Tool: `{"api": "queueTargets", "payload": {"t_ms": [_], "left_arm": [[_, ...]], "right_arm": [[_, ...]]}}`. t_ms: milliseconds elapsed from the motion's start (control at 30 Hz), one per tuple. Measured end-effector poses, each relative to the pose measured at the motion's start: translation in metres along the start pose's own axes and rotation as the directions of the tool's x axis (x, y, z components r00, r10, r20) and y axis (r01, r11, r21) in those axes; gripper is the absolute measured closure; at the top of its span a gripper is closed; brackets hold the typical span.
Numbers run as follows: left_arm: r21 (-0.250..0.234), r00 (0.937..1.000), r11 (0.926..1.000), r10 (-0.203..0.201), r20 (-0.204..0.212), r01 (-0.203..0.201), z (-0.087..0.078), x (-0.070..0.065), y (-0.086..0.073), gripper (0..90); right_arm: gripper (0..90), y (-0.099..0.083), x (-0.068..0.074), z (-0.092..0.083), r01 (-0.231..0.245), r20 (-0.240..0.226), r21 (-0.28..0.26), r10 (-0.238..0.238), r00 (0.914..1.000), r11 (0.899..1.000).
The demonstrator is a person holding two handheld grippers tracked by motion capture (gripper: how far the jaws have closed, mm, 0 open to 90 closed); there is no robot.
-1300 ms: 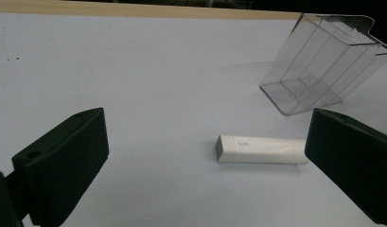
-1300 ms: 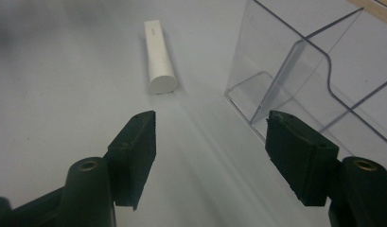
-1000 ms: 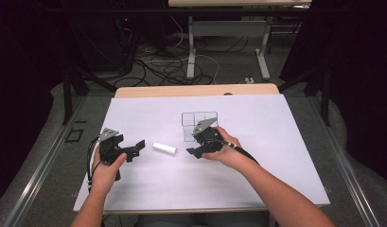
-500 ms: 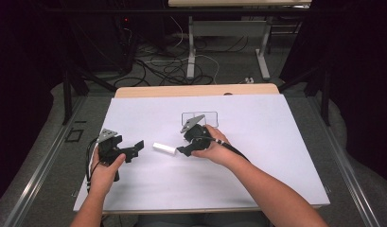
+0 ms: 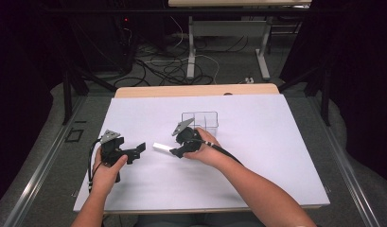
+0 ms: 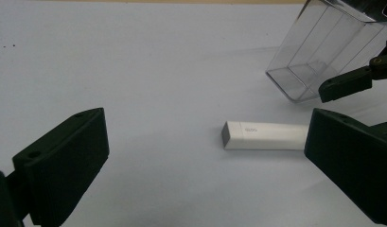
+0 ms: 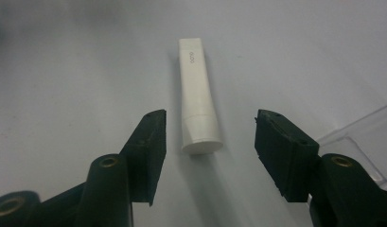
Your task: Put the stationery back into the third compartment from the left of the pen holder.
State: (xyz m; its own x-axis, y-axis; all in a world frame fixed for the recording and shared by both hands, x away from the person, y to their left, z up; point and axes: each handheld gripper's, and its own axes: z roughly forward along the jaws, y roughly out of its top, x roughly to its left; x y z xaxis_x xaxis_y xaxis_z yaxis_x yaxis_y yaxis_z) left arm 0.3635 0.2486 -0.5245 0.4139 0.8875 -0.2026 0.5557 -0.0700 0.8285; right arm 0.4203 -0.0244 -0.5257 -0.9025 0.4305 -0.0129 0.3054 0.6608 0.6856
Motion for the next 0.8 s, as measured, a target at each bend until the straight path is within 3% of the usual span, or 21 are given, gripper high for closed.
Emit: {"api": "queueTargets", "payload": {"t_ms": [333, 800], "left_arm": [[0.008, 0.9999, 0.9999, -0.012, 0.001, 0.012, -0.002, 0.004, -0.001, 0.6], [0.014, 1.0000, 0.9999, -0.009, 0.003, 0.009, -0.002, 0.003, -0.002, 0.7]], "right_arm": [[49.4, 0.001, 0.004, 0.025, -0.019, -0.021, 0.007, 0.019, 0.9996, 1.000], [59.9, 0.003, 0.005, 0.038, -0.029, -0.010, 0.043, 0.029, 0.9995, 0.999]]}}
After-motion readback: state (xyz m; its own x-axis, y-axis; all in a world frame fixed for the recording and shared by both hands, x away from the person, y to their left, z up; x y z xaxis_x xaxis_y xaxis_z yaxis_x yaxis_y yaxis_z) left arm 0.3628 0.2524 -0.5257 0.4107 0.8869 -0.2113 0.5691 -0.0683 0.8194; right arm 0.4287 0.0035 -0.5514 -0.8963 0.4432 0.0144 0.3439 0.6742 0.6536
